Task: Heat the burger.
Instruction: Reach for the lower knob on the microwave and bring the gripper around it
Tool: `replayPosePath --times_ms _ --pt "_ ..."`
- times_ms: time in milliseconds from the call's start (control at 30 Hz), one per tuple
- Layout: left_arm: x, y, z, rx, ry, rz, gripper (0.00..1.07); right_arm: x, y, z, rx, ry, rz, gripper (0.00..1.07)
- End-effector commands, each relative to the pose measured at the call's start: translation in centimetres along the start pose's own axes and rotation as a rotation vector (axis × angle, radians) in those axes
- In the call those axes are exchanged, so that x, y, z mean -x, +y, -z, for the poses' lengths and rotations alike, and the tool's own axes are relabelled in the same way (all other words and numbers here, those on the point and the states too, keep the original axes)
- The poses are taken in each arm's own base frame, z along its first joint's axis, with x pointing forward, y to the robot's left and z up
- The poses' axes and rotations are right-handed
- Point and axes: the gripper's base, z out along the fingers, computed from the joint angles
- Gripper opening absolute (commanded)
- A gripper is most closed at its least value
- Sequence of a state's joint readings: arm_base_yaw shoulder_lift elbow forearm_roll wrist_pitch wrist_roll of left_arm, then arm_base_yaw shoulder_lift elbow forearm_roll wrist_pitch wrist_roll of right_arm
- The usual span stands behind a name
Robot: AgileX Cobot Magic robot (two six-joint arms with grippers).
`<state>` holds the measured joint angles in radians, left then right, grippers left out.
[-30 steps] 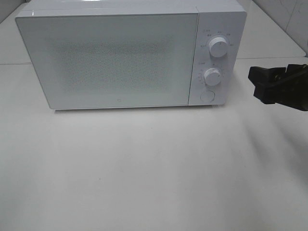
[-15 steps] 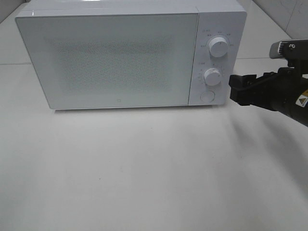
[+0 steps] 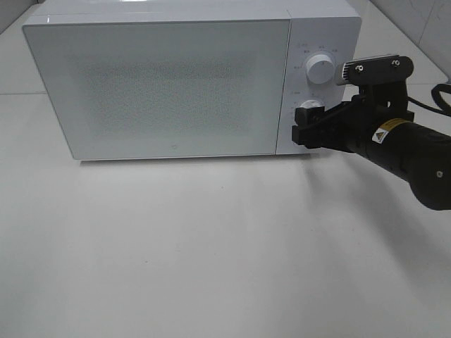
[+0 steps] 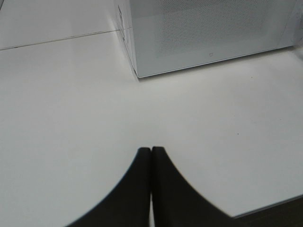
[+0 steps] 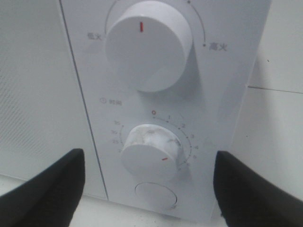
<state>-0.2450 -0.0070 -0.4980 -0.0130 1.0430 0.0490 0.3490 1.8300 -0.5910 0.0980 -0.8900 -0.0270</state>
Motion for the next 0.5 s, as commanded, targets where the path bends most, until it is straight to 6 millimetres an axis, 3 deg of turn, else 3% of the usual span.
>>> replayPosePath --times_ms 33,200,500 --pt "0.0 0.0 -0.1 0.000 -0.007 0.007 0.00 0.1 -0.1 -0.5 -0.020 -0.010 -0.003 0.74" --pt "0.0 0.0 -0.1 0.000 -0.007 0.007 0.00 -0.5 0.0 -2.0 -0.024 -0.036 0.000 0.74" --pt "0.0 0.0 -0.1 0.000 -0.007 0.008 0.00 -0.1 0.1 -2.9 -0.024 -0.055 -0.003 0.74"
